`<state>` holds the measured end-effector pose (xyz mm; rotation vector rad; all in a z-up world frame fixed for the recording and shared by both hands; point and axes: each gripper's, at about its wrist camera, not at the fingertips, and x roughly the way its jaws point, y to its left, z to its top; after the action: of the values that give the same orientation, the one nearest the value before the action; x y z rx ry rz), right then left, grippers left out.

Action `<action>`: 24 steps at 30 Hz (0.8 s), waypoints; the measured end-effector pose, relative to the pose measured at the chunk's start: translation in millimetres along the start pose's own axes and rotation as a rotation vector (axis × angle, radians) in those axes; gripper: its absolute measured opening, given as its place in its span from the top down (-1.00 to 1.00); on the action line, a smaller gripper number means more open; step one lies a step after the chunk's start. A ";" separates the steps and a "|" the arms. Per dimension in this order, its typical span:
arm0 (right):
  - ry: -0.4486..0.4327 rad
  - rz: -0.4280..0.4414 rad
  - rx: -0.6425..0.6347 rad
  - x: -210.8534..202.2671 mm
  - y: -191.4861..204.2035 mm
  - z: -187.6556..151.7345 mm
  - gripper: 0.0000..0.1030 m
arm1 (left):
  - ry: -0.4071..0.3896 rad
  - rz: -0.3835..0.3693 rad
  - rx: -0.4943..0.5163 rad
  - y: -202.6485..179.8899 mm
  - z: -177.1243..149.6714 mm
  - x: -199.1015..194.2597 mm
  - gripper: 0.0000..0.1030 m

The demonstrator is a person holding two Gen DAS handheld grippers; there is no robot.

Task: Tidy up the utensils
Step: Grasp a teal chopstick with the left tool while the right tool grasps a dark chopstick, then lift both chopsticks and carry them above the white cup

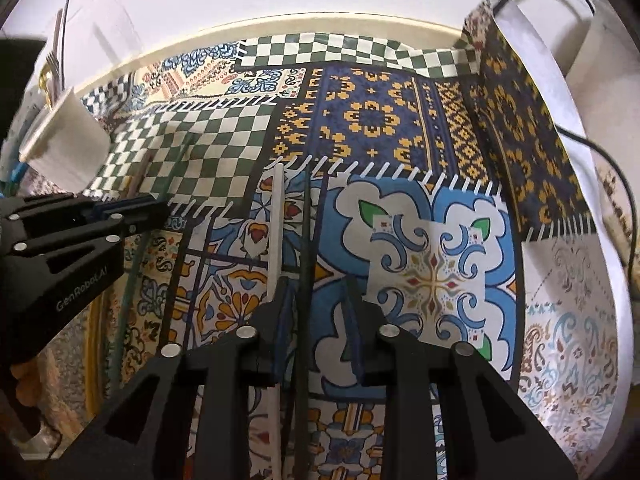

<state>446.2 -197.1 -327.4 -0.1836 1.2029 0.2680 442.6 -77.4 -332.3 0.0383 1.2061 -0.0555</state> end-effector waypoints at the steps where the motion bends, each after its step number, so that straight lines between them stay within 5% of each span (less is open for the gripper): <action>1: 0.006 0.008 0.001 0.8 0.4 1.6 0.87 | 0.006 -0.008 -0.007 -0.1 2.4 1.3 0.93; 7: 0.027 0.093 0.053 -3.9 -7.4 5.1 0.89 | -0.016 -0.062 -0.057 9.2 1.8 -12.8 0.93; 24: -0.177 0.112 0.082 -91.6 -1.6 -5.0 0.90 | -0.245 -0.177 -0.096 33.3 -42.4 -124.8 0.94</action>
<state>411.6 -209.9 -243.3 -0.0205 1.0481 0.3259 360.8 -38.9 -230.9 -0.1557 0.9635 -0.1531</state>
